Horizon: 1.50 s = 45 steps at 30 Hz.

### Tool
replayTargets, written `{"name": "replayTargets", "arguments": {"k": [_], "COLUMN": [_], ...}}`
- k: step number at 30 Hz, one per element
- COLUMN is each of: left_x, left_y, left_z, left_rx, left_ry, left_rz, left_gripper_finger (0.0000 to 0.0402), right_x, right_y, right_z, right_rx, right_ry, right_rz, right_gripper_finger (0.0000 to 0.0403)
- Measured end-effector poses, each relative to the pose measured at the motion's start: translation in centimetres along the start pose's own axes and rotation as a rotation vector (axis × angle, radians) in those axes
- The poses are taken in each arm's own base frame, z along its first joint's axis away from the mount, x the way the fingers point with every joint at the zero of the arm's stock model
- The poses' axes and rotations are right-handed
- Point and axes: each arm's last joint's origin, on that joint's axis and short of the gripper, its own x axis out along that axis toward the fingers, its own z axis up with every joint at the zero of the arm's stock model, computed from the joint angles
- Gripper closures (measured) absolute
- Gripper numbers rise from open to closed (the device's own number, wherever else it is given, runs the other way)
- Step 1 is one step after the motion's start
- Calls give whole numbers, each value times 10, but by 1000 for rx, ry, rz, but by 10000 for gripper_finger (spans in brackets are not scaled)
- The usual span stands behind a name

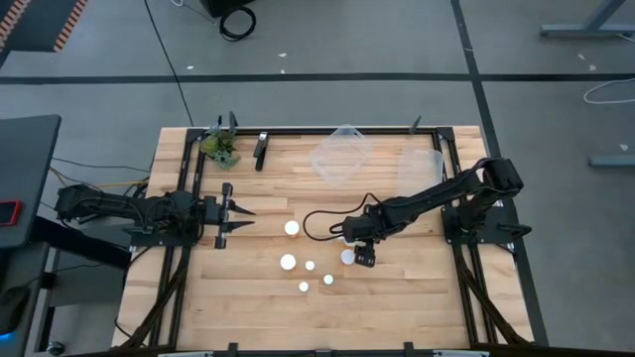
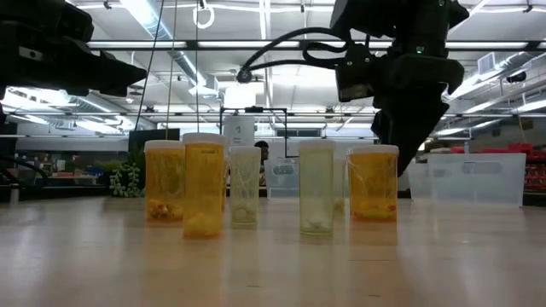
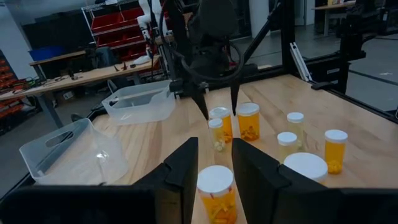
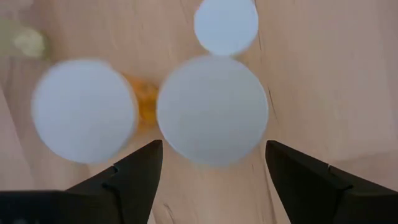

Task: Pick and place medicine bottles into bin by pill shape (circle, oval)
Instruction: Put the big orange pill bottle into the right transparent bin

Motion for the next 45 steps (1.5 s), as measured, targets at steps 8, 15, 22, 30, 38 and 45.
{"name": "replayTargets", "arguments": {"k": [8,15,22,30,38,45], "left_x": [0,0,0,0,0,0], "left_y": [0,0,0,0,0,0], "left_z": [0,0,0,0,0,0], "left_rx": [0,0,0,0,0,0], "left_ry": [-1,-1,-1,0,0,0], "left_rz": [0,0,0,0,0,0], "left_gripper_finger": [294,294,294,294,294,294], "right_x": [0,0,-1,-1,-1,-3], "right_y": [1,1,2,3,2,-3], "right_z": [3,5,9,10,10,9], "right_rx": [-5,-46,-71,-94,-72,-26], "right_ry": [-32,-68,-109,-117,-117,-101], "right_rz": [14,-24,-18,-16,-17,-41], "right_gripper_finger": [111,111,112,141,172,172]}}
